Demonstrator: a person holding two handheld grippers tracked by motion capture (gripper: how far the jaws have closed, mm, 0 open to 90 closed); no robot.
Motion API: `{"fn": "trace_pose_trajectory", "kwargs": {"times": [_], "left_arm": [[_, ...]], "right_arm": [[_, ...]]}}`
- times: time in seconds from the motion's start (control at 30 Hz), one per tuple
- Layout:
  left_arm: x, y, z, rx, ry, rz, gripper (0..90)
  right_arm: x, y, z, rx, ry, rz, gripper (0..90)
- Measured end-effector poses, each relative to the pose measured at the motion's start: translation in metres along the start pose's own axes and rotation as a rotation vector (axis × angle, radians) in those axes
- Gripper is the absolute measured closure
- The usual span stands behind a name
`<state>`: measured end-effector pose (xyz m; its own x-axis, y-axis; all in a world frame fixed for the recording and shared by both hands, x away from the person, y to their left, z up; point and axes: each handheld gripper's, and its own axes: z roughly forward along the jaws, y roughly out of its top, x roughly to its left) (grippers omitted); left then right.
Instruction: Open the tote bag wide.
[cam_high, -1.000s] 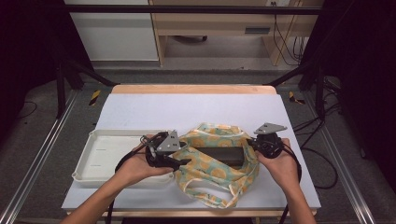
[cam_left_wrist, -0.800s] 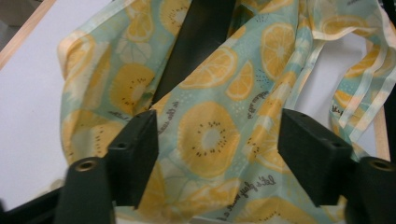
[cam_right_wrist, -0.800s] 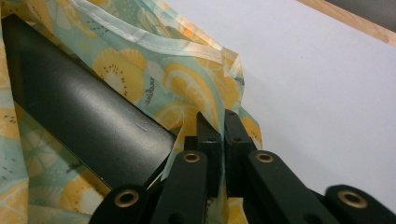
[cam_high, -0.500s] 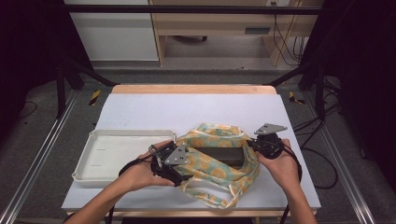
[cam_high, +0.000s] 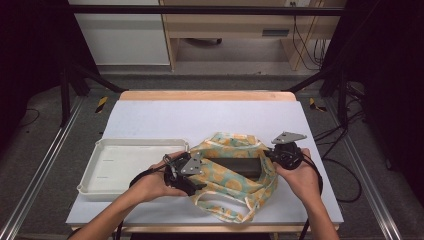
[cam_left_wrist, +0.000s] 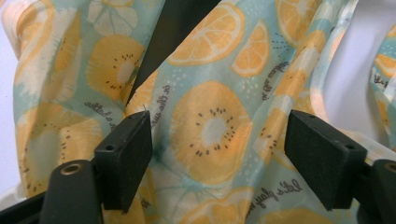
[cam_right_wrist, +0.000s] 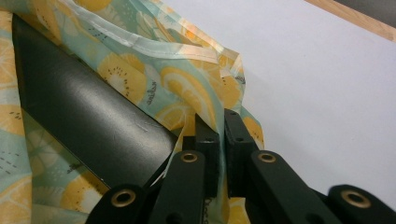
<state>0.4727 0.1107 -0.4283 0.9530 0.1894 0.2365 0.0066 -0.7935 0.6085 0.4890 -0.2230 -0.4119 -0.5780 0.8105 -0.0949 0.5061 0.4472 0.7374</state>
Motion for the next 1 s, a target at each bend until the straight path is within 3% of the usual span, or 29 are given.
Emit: {"fn": "trace_pose_trajectory", "kwargs": {"times": [0.37,1.0], "left_arm": [[0.0077,-0.0021,0.0051,0.010,0.015,-0.039,37.8],[0.0065,-0.0002,0.0004,0.026,0.020,-0.045,73.1]], "right_arm": [[0.0008,0.0012,0.0006,0.001,0.003,-0.004,87.2],[0.0014,0.0021,0.0008,-0.001,0.004,-0.007,87.2]]}}
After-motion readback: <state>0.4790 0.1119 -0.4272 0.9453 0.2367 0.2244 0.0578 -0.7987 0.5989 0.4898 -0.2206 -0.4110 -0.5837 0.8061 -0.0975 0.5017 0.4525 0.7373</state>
